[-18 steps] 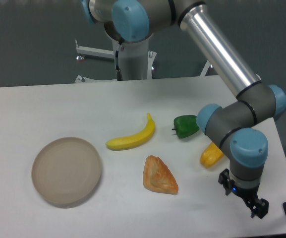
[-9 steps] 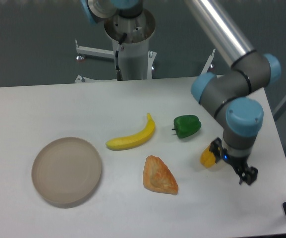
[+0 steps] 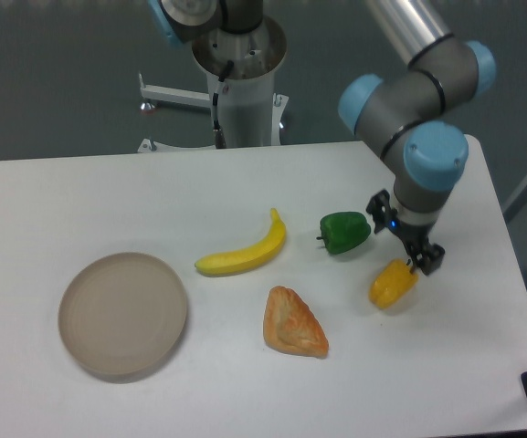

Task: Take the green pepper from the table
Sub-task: 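Raise the gripper and move it toward the green bell pepper, then lower the open gripper over the green pepper and close on it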

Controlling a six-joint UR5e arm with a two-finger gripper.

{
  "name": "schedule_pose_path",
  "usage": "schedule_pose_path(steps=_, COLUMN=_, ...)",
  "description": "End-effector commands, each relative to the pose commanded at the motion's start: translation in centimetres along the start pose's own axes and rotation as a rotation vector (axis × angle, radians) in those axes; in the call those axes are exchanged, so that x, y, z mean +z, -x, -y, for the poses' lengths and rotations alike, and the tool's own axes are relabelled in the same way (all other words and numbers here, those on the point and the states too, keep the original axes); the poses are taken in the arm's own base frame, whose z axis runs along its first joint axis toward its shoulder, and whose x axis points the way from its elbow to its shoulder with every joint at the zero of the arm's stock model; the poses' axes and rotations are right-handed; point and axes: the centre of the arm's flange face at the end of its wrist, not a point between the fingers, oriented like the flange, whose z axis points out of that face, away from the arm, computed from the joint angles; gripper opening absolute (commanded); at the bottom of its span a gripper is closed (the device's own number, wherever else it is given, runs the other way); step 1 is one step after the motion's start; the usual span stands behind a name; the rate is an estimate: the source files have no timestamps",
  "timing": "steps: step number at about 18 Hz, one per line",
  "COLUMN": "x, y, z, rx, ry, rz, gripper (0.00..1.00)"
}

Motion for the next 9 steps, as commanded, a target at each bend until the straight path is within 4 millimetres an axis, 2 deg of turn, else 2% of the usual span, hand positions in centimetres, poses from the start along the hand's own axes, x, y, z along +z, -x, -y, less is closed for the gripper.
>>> schedule_pose_path(steps=3, x=0.2, y=-0.7, z=-0.3, rx=-0.003, ry=-0.001, rz=-0.008, gripper=1.00)
schedule_pose_path(steps=9, x=2.1, y=-1.6, z=1.3, rx=0.012, ry=-0.047, rz=0.002, gripper=1.00)
